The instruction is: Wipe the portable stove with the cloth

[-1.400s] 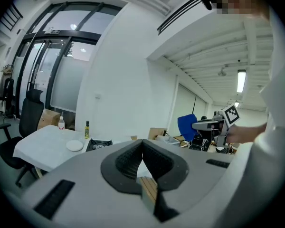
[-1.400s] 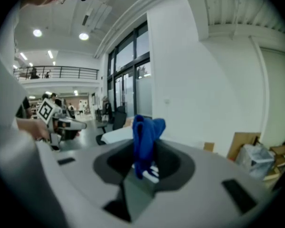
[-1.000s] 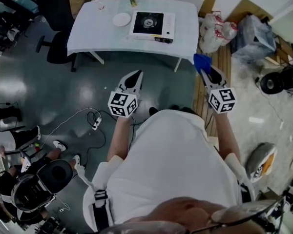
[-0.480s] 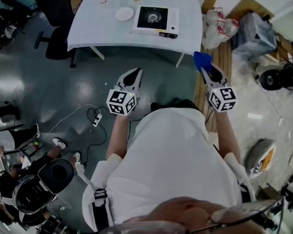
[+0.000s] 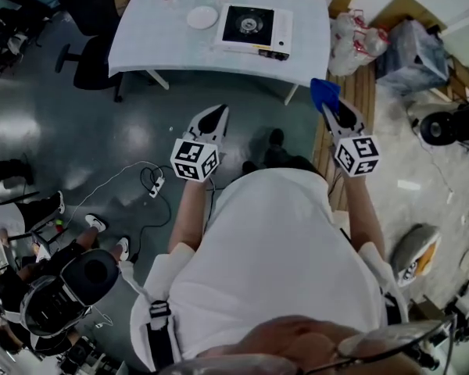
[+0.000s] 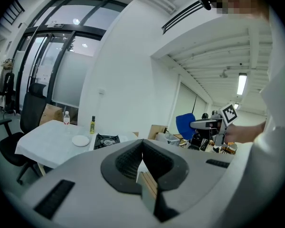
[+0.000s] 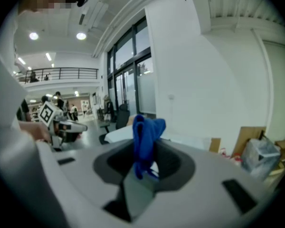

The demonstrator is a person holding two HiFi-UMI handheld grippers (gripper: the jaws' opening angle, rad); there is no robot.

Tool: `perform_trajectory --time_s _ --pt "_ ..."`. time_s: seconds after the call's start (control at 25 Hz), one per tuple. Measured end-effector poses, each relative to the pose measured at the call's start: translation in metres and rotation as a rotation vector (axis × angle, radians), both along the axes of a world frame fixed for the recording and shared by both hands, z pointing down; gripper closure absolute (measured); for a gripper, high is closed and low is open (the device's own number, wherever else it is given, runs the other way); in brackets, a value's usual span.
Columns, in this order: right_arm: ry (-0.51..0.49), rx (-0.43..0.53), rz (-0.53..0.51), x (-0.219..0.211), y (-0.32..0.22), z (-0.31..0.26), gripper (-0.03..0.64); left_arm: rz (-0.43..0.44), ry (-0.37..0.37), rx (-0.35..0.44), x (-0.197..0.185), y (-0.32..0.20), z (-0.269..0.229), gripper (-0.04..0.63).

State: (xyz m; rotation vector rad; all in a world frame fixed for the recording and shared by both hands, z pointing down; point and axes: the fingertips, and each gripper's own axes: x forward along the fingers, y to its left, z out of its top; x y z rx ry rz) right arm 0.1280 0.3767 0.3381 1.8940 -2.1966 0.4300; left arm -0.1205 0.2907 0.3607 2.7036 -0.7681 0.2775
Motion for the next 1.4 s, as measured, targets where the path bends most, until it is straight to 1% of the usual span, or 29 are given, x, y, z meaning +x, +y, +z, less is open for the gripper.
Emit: perform_trajectory --time_s 0.16,0.36,1.0,1.16,1.4 --pt "-0.007 0.004 -0.029 0.006 -0.022 0.005 0.486 -0.010 -0.011 0.002 0.009 -0.014 0.000 0.563" --pt "-0.018 -0.003 -0.064 0.020 -0.050 0.009 0.486 -0.019 -0.023 0.006 0.030 -0.040 -0.003 0.563" --pt "-0.027 -0.045 -0.153 0.102 -0.135 0.027 0.485 -0.035 -0.059 -0.031 0.121 -0.115 0.005 0.563" --pt "-0.045 -0.058 -0.152 0.123 -0.148 0.037 0.485 -0.043 -0.067 -0.040 0.143 -0.126 0.010 0.563" --pt "-0.058 -0.069 -0.160 0.144 -0.165 0.044 0.485 -0.050 -0.072 -0.062 0.166 -0.138 0.016 0.563"
